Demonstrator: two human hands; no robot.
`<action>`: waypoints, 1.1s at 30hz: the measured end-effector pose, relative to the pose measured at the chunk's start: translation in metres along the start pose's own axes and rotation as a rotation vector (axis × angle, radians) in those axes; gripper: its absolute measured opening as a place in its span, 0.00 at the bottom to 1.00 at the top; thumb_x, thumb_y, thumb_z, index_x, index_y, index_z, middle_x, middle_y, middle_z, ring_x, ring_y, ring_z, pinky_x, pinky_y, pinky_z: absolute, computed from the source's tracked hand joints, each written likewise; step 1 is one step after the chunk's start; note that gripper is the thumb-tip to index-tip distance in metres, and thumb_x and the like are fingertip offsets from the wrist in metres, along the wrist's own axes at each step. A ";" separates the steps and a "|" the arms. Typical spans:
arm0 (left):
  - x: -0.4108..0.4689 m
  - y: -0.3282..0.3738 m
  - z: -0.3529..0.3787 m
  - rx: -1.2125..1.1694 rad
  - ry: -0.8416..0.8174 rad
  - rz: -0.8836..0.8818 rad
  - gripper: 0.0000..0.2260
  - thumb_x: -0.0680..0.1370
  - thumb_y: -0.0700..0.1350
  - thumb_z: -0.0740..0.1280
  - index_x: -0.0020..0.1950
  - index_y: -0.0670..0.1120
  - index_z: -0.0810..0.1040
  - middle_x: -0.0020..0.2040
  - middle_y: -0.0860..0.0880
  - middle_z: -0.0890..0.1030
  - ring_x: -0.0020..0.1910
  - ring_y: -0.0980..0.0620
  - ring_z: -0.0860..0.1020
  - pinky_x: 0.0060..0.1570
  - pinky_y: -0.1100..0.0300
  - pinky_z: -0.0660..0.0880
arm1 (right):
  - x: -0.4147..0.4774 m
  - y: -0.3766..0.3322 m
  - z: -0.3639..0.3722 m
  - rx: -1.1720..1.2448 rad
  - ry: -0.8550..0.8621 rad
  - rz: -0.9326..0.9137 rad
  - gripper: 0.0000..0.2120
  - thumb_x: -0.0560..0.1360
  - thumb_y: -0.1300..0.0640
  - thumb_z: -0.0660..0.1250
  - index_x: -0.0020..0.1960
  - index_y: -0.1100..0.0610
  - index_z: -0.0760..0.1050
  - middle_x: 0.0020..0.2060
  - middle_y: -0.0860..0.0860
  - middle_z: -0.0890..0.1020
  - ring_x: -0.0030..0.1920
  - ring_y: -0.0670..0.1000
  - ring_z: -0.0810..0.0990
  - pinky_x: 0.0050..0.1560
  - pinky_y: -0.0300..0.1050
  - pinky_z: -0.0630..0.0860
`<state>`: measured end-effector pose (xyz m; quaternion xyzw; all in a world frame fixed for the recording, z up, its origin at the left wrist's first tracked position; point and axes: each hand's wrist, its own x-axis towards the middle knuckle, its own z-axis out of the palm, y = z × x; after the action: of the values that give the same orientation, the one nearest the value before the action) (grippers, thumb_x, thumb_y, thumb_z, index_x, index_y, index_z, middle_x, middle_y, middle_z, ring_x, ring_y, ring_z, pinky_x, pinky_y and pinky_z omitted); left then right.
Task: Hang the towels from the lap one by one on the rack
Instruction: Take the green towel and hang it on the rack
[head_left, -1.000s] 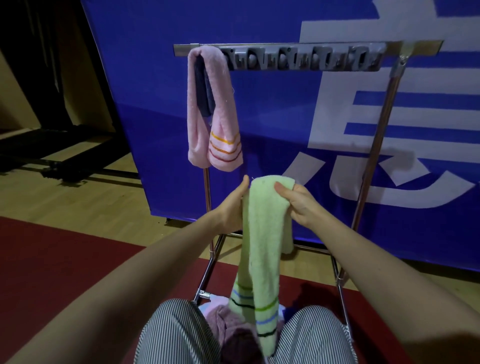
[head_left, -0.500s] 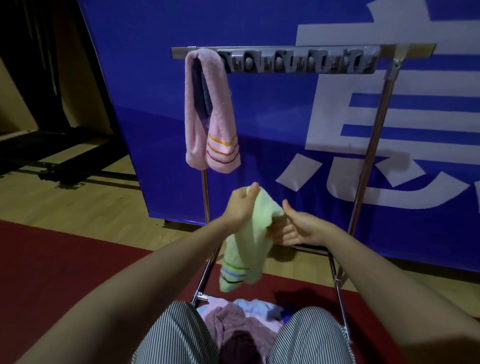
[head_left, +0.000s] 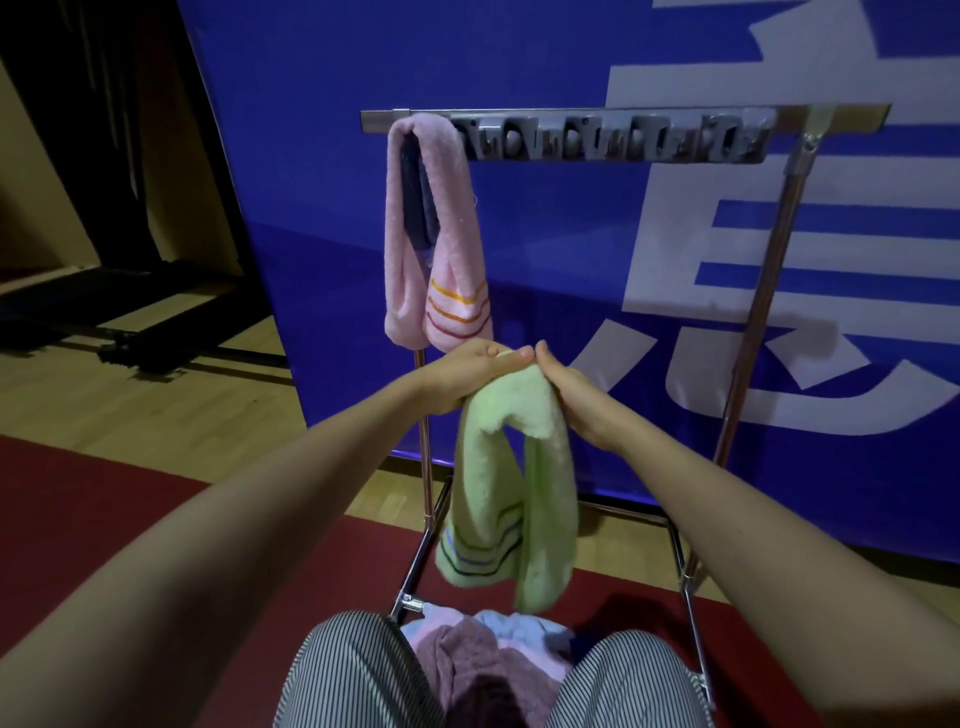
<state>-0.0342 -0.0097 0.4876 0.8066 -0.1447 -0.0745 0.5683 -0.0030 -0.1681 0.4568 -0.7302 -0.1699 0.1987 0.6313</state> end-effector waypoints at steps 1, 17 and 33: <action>-0.001 0.001 -0.003 0.009 0.009 -0.006 0.20 0.80 0.52 0.60 0.46 0.34 0.77 0.38 0.40 0.76 0.37 0.46 0.75 0.36 0.60 0.72 | -0.001 -0.001 -0.001 -0.001 0.000 0.015 0.23 0.76 0.36 0.54 0.56 0.50 0.78 0.53 0.50 0.83 0.56 0.47 0.80 0.60 0.42 0.73; 0.030 0.005 0.002 -0.415 0.236 -0.078 0.23 0.79 0.59 0.57 0.63 0.43 0.75 0.46 0.47 0.83 0.44 0.53 0.81 0.44 0.60 0.78 | 0.025 -0.066 -0.018 0.392 0.113 -0.097 0.26 0.76 0.42 0.58 0.55 0.65 0.76 0.51 0.61 0.81 0.53 0.56 0.81 0.64 0.53 0.73; 0.126 0.098 -0.096 -0.289 0.688 0.085 0.19 0.83 0.54 0.50 0.57 0.43 0.74 0.38 0.55 0.73 0.37 0.60 0.74 0.46 0.61 0.73 | 0.138 -0.177 -0.029 0.147 0.443 -0.229 0.20 0.79 0.42 0.55 0.47 0.57 0.76 0.36 0.51 0.78 0.39 0.51 0.77 0.41 0.43 0.72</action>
<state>0.0977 0.0055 0.6178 0.6890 0.0333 0.2049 0.6944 0.1312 -0.0979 0.6254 -0.6840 -0.0940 -0.0272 0.7229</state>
